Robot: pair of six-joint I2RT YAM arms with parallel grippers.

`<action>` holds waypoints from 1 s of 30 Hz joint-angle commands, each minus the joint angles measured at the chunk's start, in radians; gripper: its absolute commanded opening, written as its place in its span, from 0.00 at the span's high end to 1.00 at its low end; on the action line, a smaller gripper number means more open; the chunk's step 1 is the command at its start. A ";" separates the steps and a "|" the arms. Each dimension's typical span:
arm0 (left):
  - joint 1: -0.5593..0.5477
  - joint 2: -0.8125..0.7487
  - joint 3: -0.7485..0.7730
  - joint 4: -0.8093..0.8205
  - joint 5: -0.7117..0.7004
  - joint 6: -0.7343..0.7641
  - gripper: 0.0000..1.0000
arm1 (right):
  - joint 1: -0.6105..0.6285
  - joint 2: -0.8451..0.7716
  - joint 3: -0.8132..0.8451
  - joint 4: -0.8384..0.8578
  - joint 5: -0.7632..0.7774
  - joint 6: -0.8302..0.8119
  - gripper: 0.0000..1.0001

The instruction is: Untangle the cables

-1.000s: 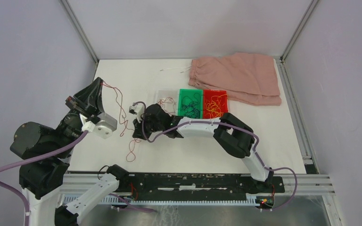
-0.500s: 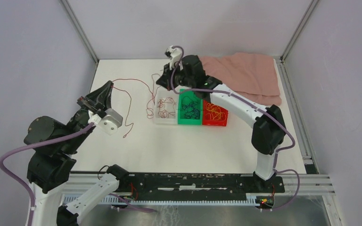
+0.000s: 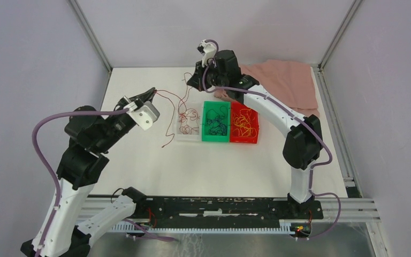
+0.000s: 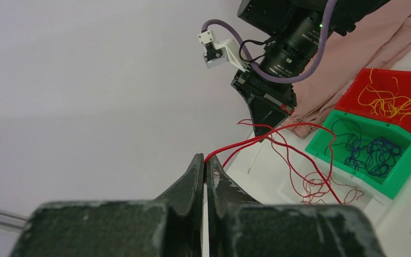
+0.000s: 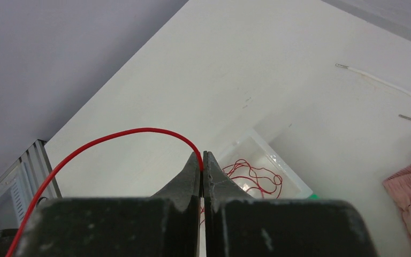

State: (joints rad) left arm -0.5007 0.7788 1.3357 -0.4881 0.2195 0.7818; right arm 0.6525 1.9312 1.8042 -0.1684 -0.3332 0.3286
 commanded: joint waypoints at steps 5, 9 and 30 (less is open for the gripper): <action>0.003 0.022 -0.109 0.123 -0.009 -0.079 0.97 | -0.028 0.083 0.074 -0.038 -0.024 0.006 1.00; 0.003 0.062 -0.146 0.155 -0.075 -0.098 0.97 | -0.028 0.118 0.044 -0.060 0.043 -0.013 0.86; 0.039 0.492 -0.089 0.351 -0.240 -0.057 0.97 | -0.040 -0.211 -0.278 -0.181 0.396 -0.012 0.01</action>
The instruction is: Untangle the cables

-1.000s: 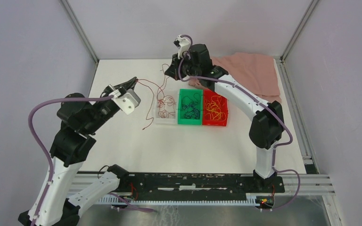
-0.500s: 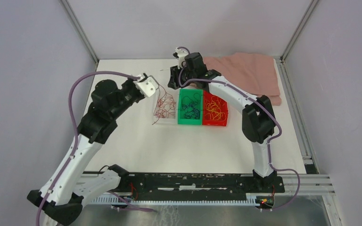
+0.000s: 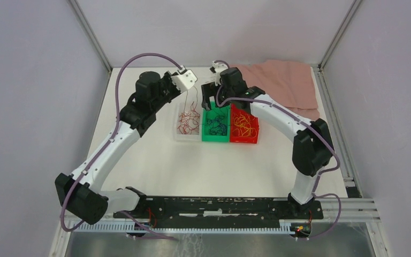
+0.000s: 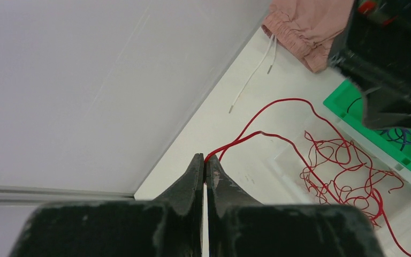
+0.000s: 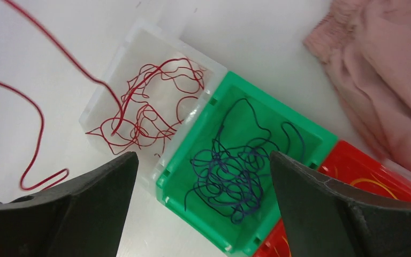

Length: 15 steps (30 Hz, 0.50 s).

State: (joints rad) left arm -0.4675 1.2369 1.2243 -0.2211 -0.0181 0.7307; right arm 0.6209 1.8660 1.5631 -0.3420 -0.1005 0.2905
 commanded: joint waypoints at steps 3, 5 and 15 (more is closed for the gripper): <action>0.010 0.089 0.026 0.089 0.002 0.014 0.97 | -0.010 -0.213 -0.099 -0.032 0.176 -0.006 0.01; 0.013 0.127 0.028 0.097 0.000 0.026 0.97 | -0.011 -0.270 -0.149 -0.046 0.213 -0.020 0.01; 0.017 0.282 -0.069 0.183 -0.037 0.177 0.97 | -0.106 -0.504 -0.371 -0.007 0.366 0.109 0.01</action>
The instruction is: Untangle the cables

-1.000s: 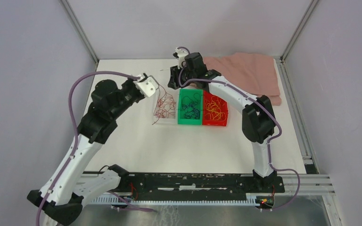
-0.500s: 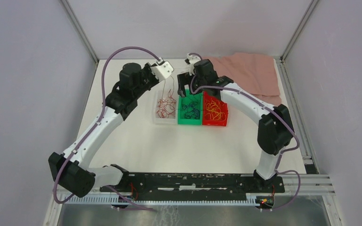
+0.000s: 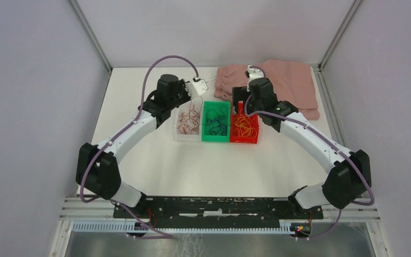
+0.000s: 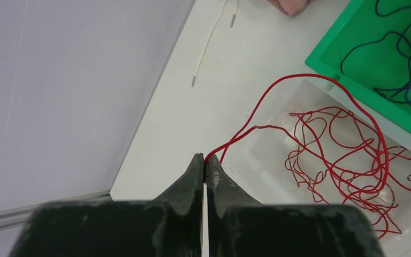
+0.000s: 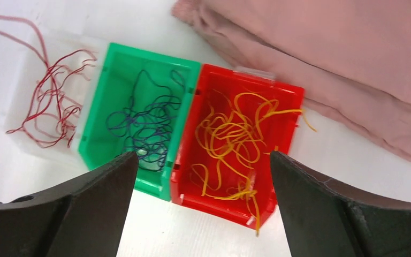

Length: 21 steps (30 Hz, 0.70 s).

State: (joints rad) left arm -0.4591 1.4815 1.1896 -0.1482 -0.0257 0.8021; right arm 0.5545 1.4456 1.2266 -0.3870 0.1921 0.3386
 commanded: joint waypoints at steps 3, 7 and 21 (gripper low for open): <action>0.022 0.088 -0.049 0.148 -0.039 0.149 0.97 | -0.067 -0.114 -0.056 0.040 0.083 0.081 0.01; 0.027 0.128 -0.075 0.178 -0.011 0.195 0.97 | -0.094 -0.136 -0.088 0.038 0.104 0.096 0.01; 0.009 0.242 -0.052 -0.004 0.142 0.182 0.95 | -0.163 -0.128 -0.097 0.004 0.084 0.123 0.01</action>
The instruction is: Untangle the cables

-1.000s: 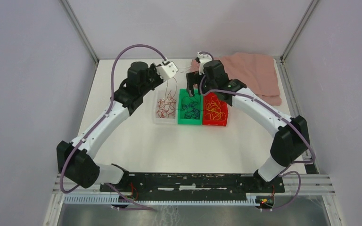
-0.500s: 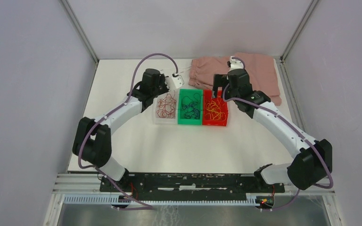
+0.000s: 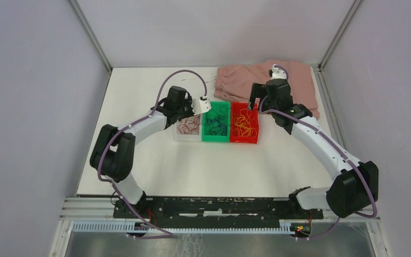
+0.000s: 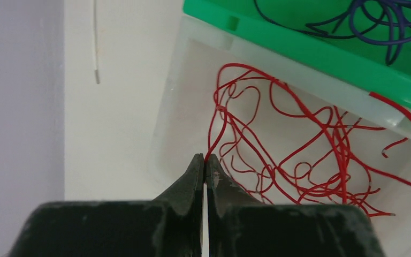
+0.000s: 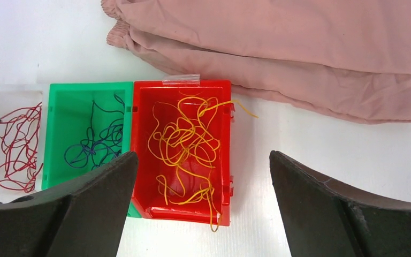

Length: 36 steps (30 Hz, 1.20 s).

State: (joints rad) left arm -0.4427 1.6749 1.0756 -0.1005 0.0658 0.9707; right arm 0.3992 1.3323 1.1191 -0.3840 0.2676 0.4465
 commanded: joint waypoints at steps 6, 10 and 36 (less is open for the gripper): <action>0.008 0.081 0.221 -0.288 0.069 -0.026 0.47 | -0.024 -0.041 0.001 -0.023 0.015 0.006 0.01; 0.036 0.031 0.347 -0.480 0.139 -0.031 0.15 | -0.041 -0.063 0.014 -0.035 0.019 -0.005 0.01; 0.582 -0.396 -0.057 -0.130 0.584 -0.590 0.01 | -0.082 -0.125 -0.457 0.578 0.568 -0.166 0.01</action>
State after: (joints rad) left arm 0.0399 1.3338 1.2152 -0.5644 0.5426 0.6048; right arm 0.3206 1.1976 0.7906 -0.1932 0.6518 0.4023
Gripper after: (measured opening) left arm 0.993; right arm 0.994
